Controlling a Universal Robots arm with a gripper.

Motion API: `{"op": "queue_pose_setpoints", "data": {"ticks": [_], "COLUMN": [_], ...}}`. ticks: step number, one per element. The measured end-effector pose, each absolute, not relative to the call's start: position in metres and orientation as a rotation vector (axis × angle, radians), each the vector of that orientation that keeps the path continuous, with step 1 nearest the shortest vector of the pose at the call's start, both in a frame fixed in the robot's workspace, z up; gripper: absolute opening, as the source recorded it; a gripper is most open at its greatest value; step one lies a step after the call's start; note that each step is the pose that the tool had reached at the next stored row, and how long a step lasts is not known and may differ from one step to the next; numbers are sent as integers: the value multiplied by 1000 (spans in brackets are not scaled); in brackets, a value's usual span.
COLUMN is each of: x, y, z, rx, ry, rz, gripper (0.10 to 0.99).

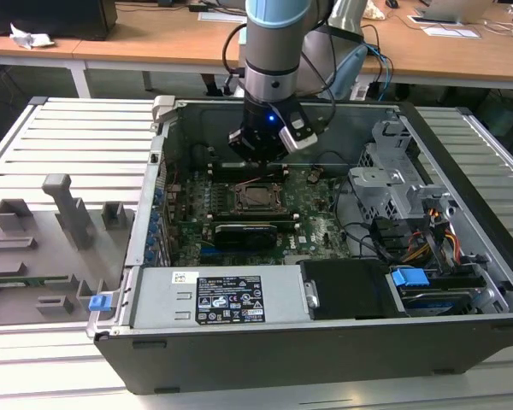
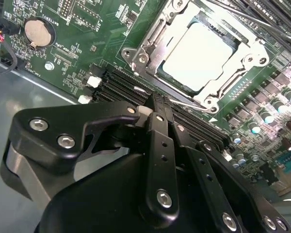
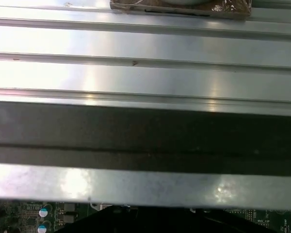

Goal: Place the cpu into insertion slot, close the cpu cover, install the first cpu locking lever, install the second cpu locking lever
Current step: 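Install the first cpu locking lever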

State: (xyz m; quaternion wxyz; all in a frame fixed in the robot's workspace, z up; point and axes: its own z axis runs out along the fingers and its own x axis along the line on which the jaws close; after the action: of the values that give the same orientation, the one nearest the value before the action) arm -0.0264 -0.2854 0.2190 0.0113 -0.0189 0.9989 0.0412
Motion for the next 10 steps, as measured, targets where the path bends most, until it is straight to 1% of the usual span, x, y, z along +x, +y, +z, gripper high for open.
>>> {"op": "queue_pose_setpoints", "data": {"ticks": [10], "x": [-22], "y": [-285], "z": [211], "rx": [-53], "ry": [3116], "rz": [127], "gripper": [106]}}
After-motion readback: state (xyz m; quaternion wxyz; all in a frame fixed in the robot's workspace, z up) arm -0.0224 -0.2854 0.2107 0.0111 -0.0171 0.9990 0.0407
